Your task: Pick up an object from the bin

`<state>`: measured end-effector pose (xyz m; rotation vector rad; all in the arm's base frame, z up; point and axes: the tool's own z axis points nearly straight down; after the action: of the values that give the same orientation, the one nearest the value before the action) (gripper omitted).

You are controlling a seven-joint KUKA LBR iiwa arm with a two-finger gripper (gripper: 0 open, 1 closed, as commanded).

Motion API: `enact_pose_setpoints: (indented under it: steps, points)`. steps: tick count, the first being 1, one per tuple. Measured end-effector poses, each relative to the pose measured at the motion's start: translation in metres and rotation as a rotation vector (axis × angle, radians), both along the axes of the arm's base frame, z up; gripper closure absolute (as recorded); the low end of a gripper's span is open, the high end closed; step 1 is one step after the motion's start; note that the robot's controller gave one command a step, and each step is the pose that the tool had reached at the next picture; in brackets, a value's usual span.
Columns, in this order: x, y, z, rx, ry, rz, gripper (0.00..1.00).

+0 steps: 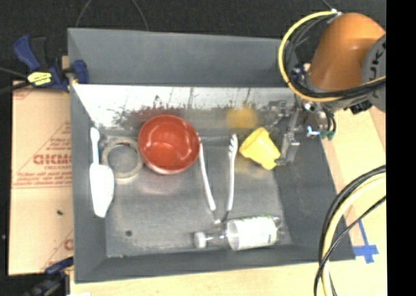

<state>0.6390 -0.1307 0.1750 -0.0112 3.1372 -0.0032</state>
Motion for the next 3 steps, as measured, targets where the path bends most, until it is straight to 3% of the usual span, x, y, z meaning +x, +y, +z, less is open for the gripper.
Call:
enact_pose_setpoints:
  steps: [1,2,3]
  points:
    - [0.000,0.000,0.000,0.000,0.000,0.000,0.00]
    - [0.000,0.041,-0.031,0.001,-0.004,-0.085,0.00]
    - [-0.004,0.029,-0.049,0.001,-0.003,-0.042,0.00]
